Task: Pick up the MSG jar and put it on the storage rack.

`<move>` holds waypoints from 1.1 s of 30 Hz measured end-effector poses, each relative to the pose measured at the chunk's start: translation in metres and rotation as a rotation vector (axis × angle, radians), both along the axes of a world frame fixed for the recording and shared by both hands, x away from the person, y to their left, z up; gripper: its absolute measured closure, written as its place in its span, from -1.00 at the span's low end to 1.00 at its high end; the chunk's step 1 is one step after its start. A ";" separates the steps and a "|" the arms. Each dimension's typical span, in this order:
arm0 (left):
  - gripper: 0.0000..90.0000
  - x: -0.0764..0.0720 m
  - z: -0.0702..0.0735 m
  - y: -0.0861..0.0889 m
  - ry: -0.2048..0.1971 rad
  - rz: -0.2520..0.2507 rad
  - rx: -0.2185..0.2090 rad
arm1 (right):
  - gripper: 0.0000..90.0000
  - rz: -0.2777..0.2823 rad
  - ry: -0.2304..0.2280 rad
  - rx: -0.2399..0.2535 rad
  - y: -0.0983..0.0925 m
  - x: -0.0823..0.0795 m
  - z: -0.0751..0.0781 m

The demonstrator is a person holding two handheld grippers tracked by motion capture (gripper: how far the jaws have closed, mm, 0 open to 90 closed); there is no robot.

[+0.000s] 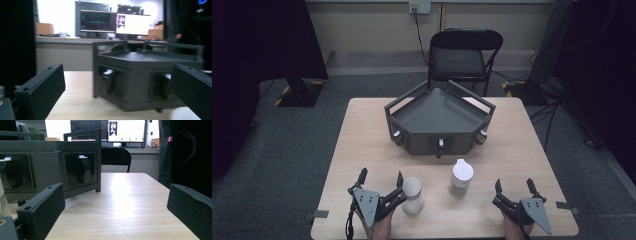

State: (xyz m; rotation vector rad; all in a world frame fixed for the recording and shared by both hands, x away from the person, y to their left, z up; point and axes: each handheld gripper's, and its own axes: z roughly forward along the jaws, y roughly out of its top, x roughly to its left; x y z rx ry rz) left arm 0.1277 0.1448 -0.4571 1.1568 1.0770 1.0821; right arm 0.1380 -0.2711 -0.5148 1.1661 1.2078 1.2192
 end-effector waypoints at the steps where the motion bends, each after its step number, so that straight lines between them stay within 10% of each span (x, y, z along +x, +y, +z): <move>1: -1.00 0.000 0.000 0.000 0.003 -0.009 -0.002 | -0.99 -0.001 0.000 0.000 0.000 0.000 0.000; 18: -0.97 -0.008 -0.008 -0.022 0.059 -0.127 0.039 | -0.99 -0.002 0.000 0.000 0.000 0.000 0.000; 33: -0.54 -0.008 -0.019 -0.027 0.144 -0.163 0.051 | -0.99 -0.001 0.000 0.000 0.000 0.000 0.000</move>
